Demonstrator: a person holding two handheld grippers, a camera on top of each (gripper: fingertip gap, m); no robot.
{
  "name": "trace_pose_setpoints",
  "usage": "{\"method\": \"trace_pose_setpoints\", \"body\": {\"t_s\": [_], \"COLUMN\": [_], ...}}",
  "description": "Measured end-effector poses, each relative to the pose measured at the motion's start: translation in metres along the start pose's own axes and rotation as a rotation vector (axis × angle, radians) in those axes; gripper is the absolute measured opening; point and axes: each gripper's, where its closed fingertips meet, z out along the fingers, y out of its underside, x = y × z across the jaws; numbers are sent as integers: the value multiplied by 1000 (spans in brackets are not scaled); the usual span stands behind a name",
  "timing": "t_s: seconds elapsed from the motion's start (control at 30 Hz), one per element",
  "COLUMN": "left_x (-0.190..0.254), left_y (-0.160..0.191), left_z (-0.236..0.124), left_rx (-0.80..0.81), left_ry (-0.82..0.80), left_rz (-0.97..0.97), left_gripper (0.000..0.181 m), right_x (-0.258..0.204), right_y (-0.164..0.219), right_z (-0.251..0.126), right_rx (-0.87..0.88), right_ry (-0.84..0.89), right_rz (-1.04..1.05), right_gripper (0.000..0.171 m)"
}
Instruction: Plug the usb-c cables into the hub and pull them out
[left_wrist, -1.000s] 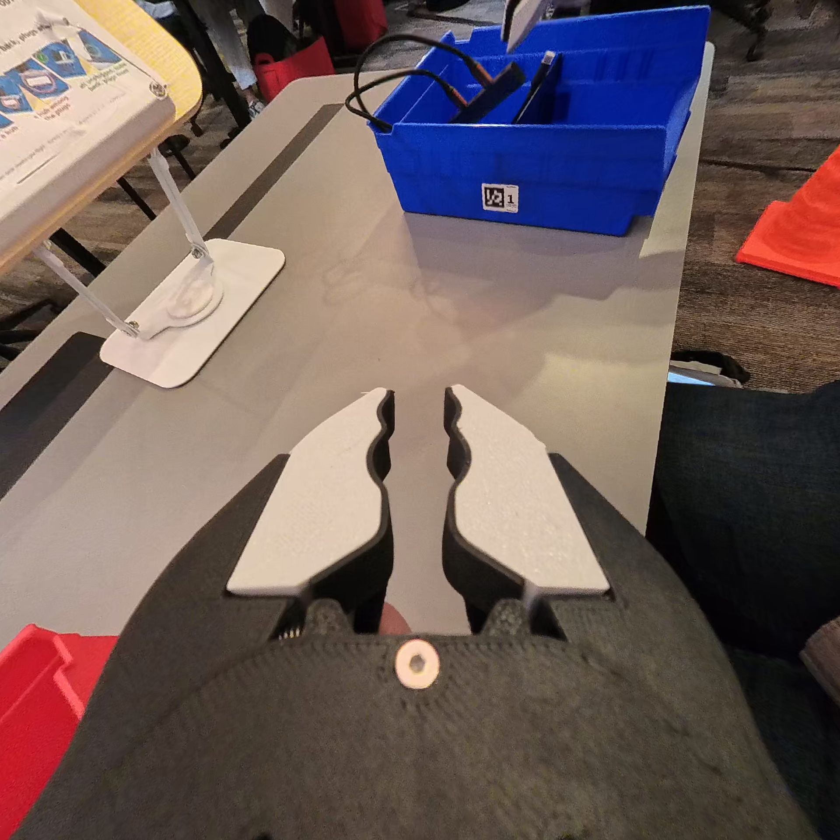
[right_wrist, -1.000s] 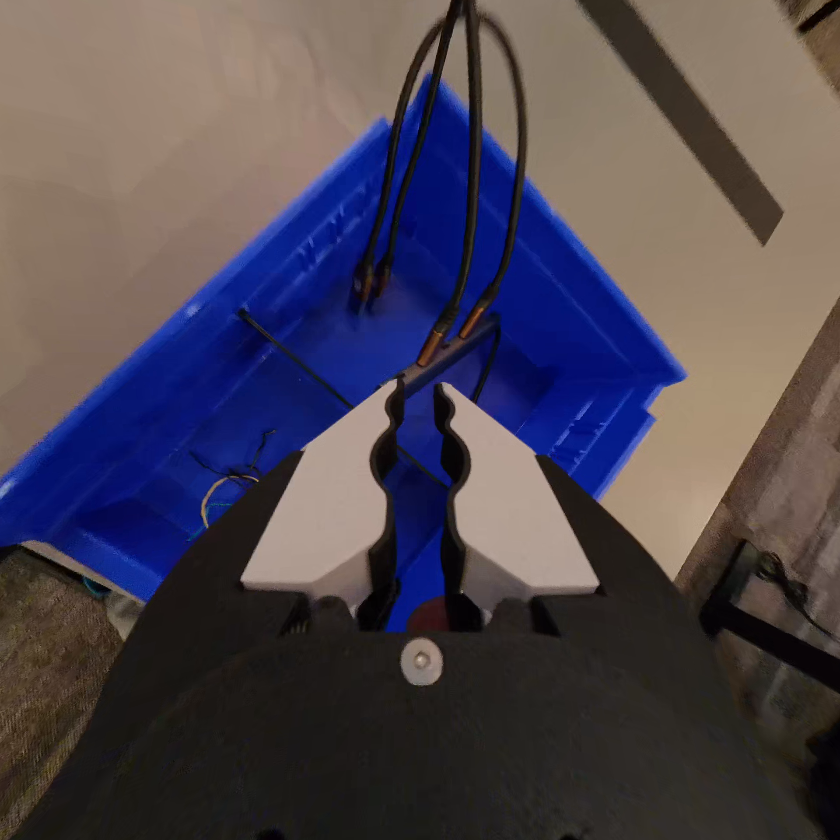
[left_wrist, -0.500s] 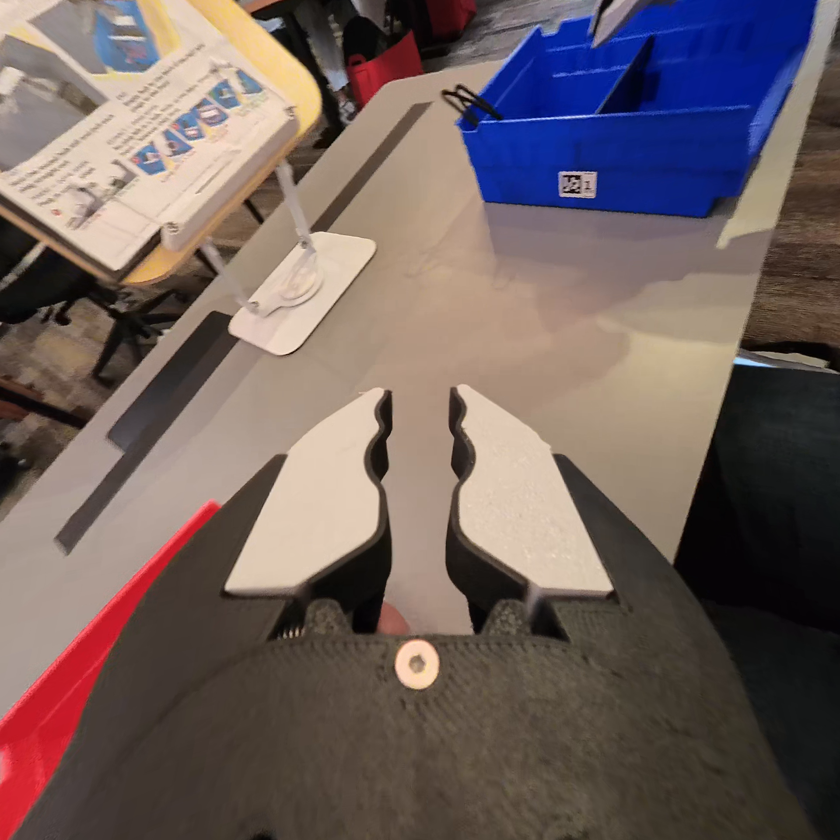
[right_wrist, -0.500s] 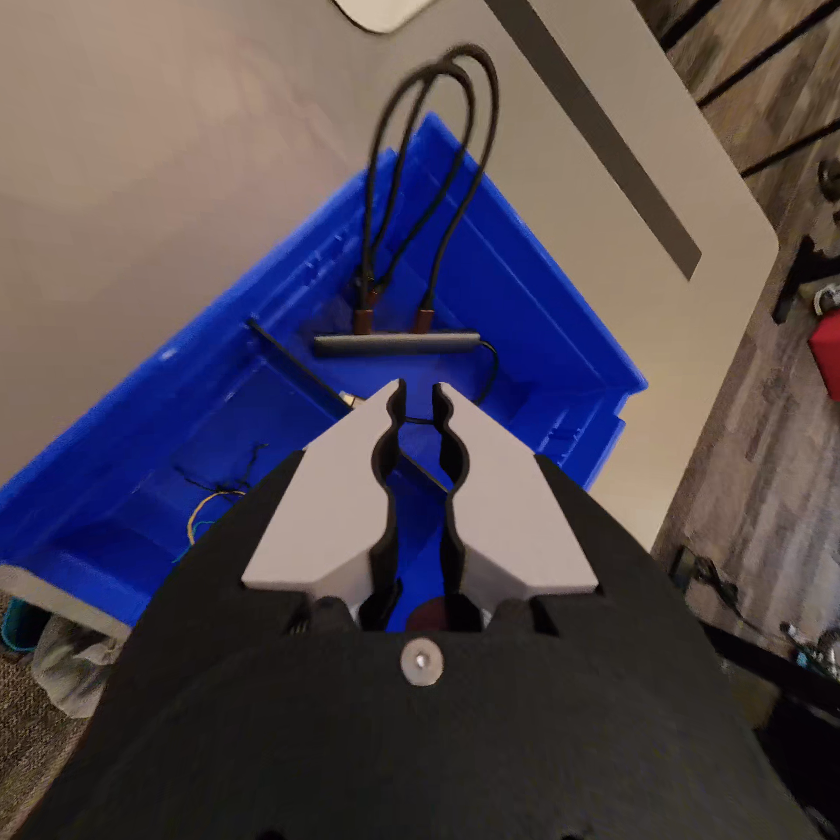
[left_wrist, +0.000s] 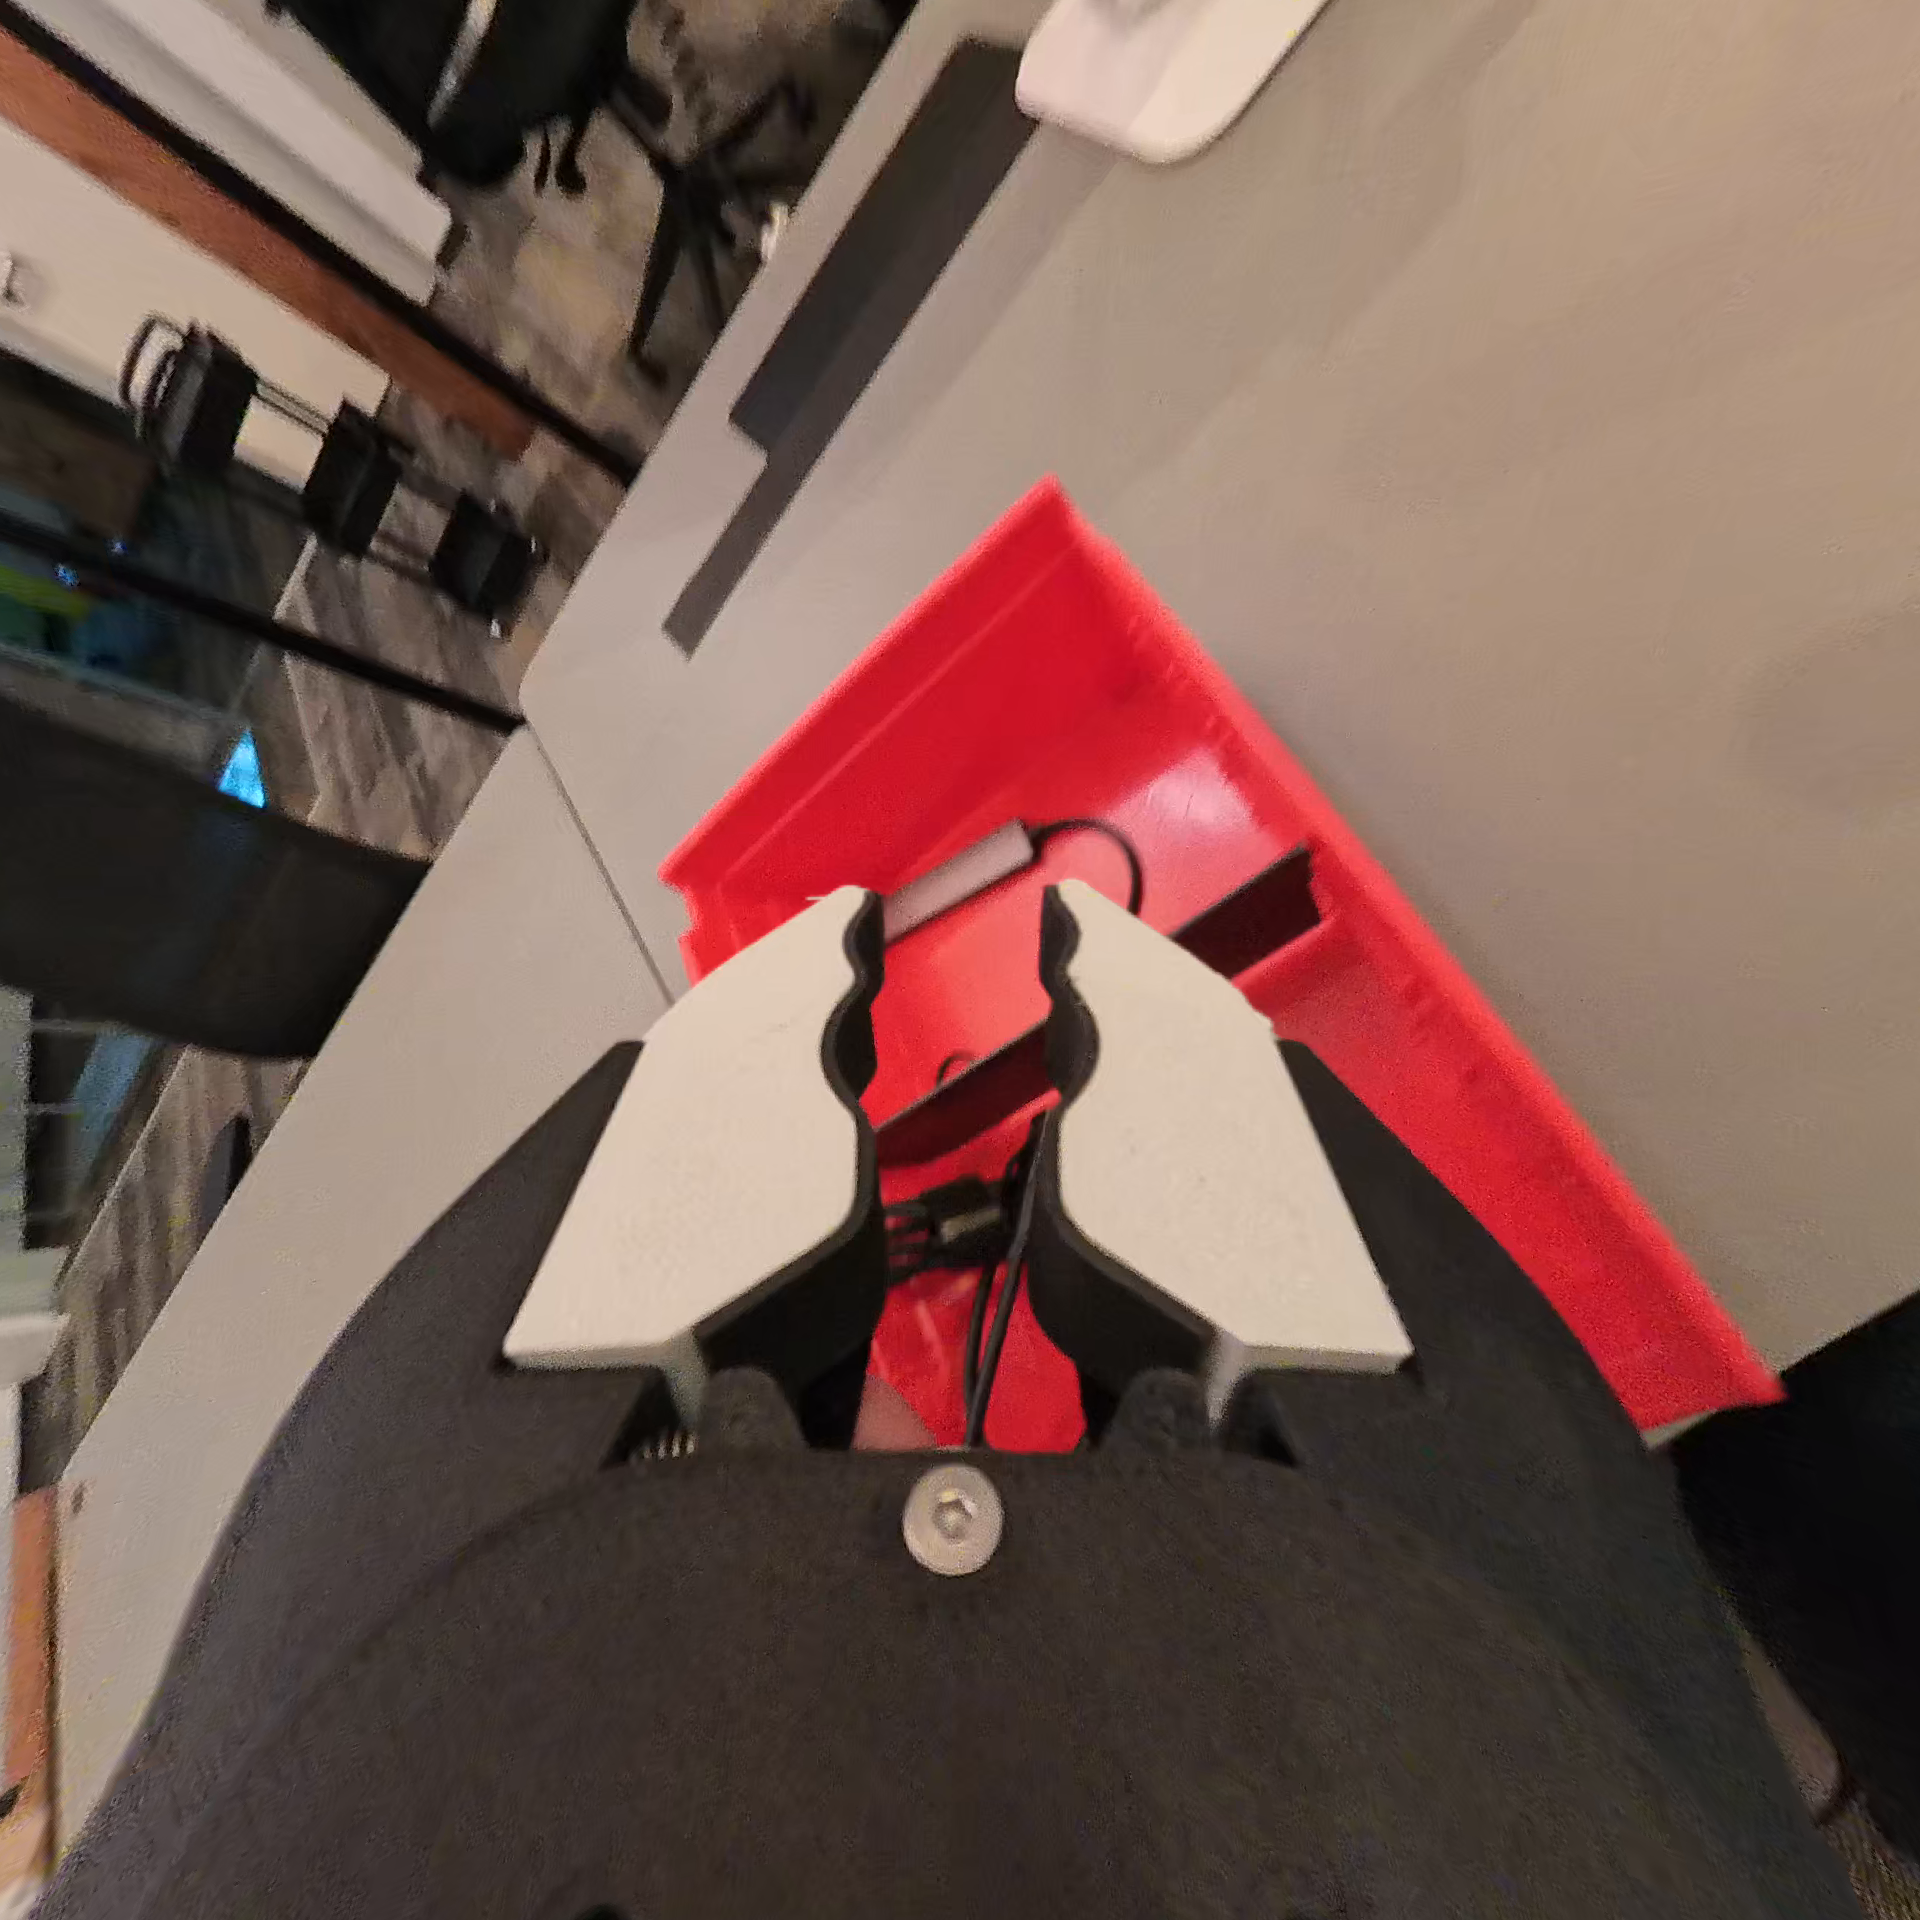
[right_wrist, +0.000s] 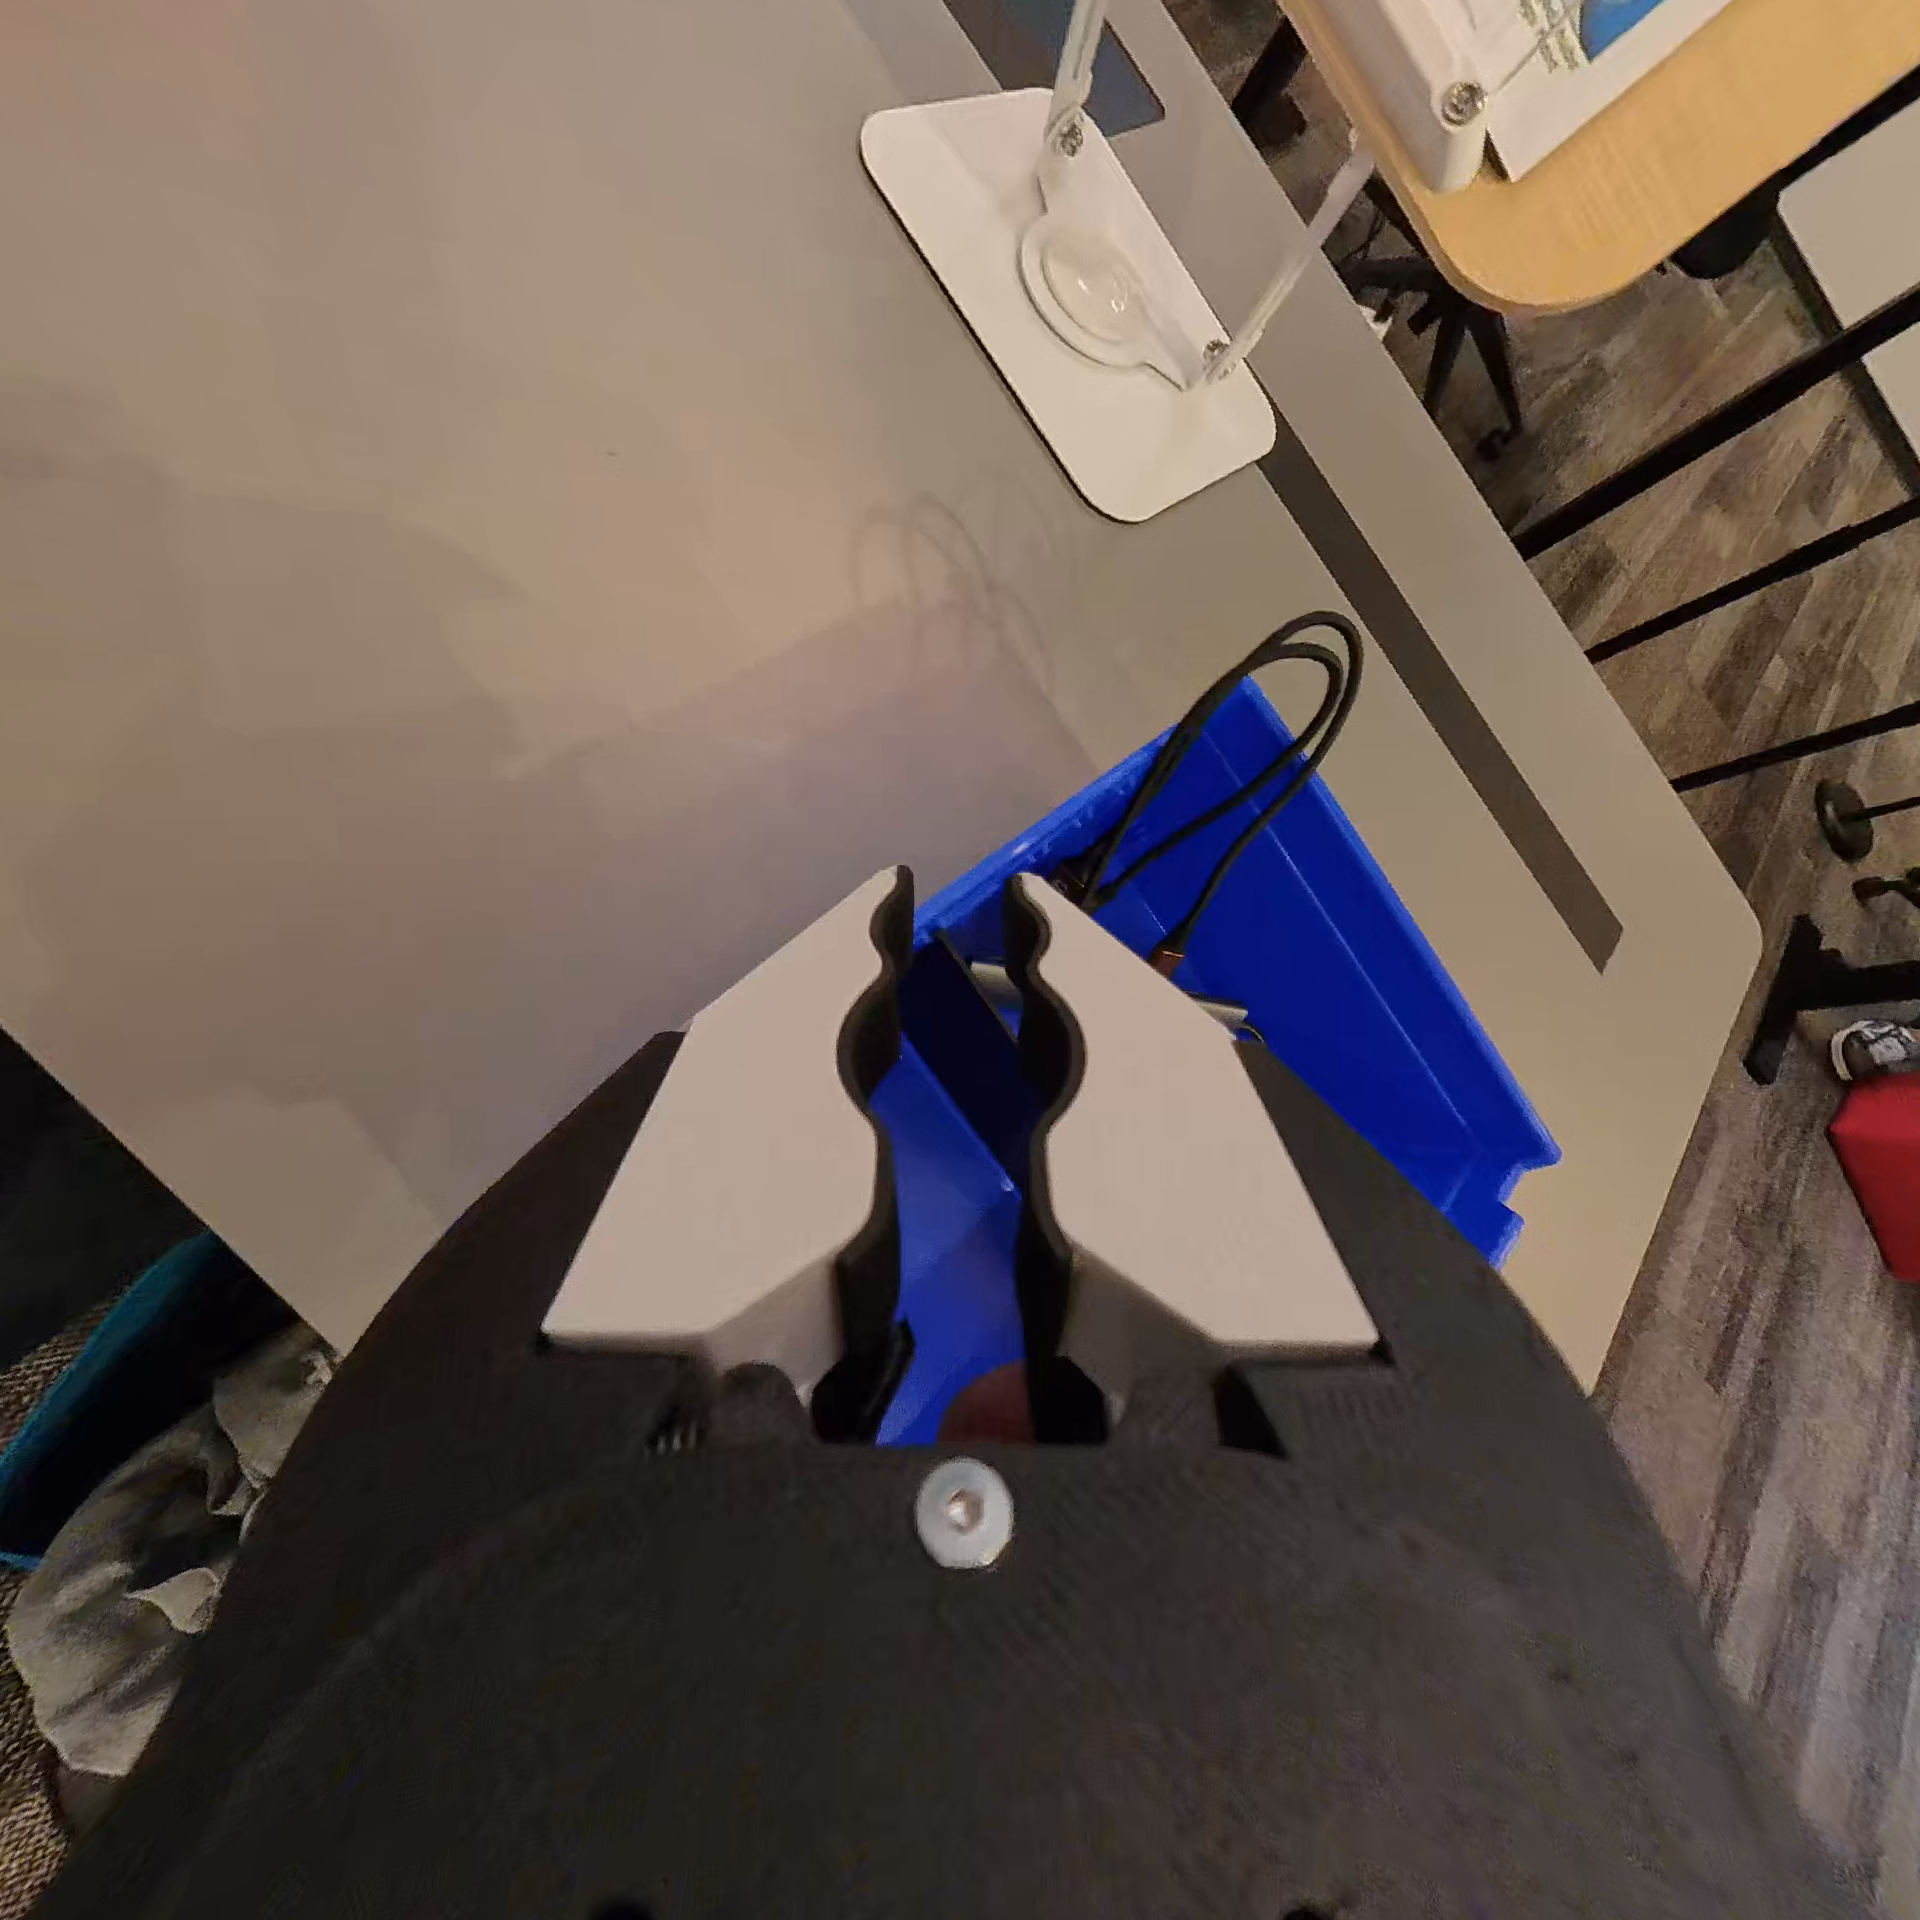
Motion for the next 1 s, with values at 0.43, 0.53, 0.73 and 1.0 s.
{"method": "trace_pose_setpoints", "body": {"t_s": [0.43,0.53,0.73,1.0], "left_x": [10,11,5,24], "left_y": [69,63,34,44], "left_z": [15,20,57,144], "left_rx": [-202,-187,-168,-339], "left_ry": [44,53,93,343], "left_rz": [38,49,168,438], "left_gripper": [34,34,33,32], "right_x": [-25,-27,-34,-48], "right_y": [-5,-4,-3,-3], "right_z": [12,13,14,12], "right_rx": [22,23,29,39], "right_ry": [-44,-47,-60,-88], "right_rz": [-17,-14,-13,-23], "right_gripper": [15,15,15,15]}}
